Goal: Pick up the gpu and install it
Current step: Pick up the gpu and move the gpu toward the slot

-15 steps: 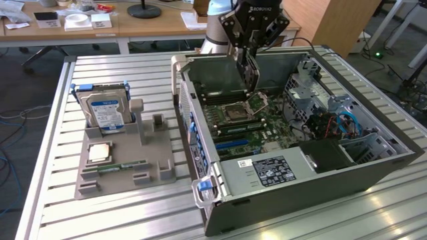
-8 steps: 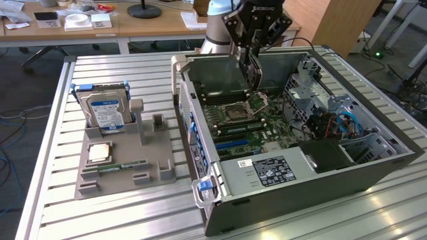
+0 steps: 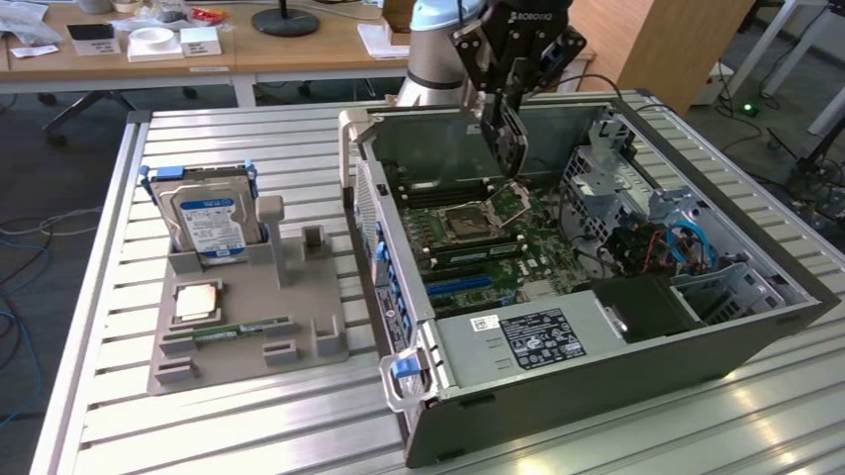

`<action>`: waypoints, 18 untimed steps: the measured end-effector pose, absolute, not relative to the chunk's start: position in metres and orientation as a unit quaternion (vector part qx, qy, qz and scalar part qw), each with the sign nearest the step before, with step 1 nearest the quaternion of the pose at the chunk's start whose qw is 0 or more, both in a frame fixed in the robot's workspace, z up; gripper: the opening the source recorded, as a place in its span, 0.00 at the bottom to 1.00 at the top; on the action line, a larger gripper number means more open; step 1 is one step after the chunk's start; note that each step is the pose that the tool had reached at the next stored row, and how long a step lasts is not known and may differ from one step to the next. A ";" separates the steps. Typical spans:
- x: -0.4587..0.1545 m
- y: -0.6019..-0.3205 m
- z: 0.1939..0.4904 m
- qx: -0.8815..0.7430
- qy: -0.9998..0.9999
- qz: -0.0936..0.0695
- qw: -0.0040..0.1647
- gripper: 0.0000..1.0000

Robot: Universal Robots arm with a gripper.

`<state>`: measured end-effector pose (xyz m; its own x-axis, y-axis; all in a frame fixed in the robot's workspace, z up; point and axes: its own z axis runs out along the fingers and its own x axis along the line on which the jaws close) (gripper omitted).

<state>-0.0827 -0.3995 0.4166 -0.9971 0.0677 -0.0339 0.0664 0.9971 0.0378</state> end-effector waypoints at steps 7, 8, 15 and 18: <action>-0.075 -0.399 0.417 0.033 0.999 0.018 0.018 0.26; -0.074 -0.399 0.417 0.033 0.999 0.018 0.018 0.26; -0.068 -0.398 0.417 0.033 0.999 0.018 0.018 0.26; -0.065 -0.398 0.417 0.033 0.999 0.018 0.018 0.26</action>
<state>-0.0652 -0.3980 0.4166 -0.9973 0.0656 -0.0340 0.0643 0.9972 0.0378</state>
